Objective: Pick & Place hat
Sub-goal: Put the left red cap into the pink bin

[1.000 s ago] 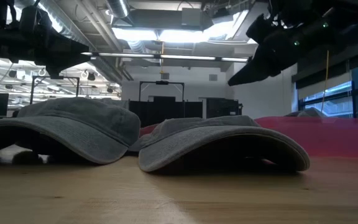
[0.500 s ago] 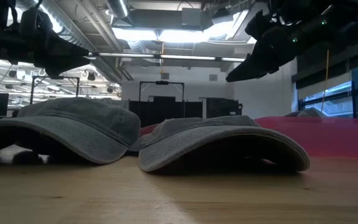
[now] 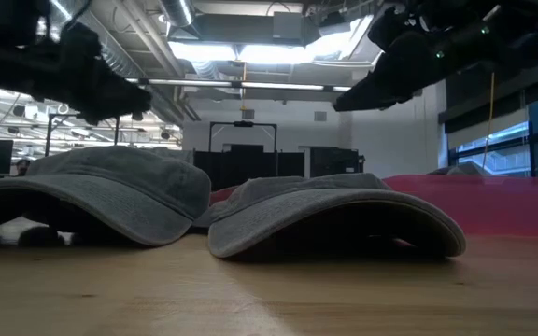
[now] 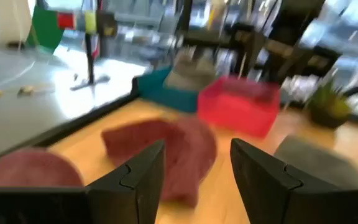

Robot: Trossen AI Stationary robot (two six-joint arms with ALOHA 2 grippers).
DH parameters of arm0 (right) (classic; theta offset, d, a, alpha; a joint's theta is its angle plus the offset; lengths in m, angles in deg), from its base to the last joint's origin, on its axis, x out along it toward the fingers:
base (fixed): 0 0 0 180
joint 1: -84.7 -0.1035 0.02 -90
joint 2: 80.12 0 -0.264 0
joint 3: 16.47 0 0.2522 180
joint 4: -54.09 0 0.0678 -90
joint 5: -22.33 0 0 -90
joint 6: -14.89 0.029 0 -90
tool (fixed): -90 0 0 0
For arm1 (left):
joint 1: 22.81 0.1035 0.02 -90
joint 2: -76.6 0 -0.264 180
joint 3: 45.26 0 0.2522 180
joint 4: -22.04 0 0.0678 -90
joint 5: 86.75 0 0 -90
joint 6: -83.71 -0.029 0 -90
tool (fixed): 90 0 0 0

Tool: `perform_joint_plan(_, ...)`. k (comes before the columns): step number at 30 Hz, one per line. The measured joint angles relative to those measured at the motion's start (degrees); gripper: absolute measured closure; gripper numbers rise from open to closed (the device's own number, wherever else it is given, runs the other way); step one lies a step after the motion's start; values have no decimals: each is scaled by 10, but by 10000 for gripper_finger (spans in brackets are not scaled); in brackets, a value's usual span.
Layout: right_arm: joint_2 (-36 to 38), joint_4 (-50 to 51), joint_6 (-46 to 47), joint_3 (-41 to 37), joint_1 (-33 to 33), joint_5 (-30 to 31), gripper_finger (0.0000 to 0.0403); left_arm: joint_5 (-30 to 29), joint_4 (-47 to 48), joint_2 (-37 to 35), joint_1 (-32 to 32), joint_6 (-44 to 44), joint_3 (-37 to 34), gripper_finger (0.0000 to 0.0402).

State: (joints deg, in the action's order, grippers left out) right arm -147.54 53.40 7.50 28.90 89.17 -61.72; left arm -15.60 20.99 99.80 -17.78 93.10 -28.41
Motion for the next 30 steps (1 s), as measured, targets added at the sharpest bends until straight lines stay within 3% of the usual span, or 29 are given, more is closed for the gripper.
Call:
perform_joint_plan(5,0,-9,-6,0,3,0,189,-42,-5,164,0,-1,87,224)
perform_joint_plan(11,0,-7,-6,0,3,5,189,-42,-5,355,0,-31,200,224)
perform_joint_plan(16,0,4,-6,0,3,5,189,-28,0,467,0,-62,254,224)
perform_joint_plan(21,0,27,-6,0,3,5,189,-20,24,524,3,-72,282,224)
perform_joint_plan(24,0,36,-2,0,3,5,189,-30,106,530,12,-72,301,224)
perform_joint_plan(30,0,36,-2,0,3,5,189,-144,255,530,52,-10,330,224)
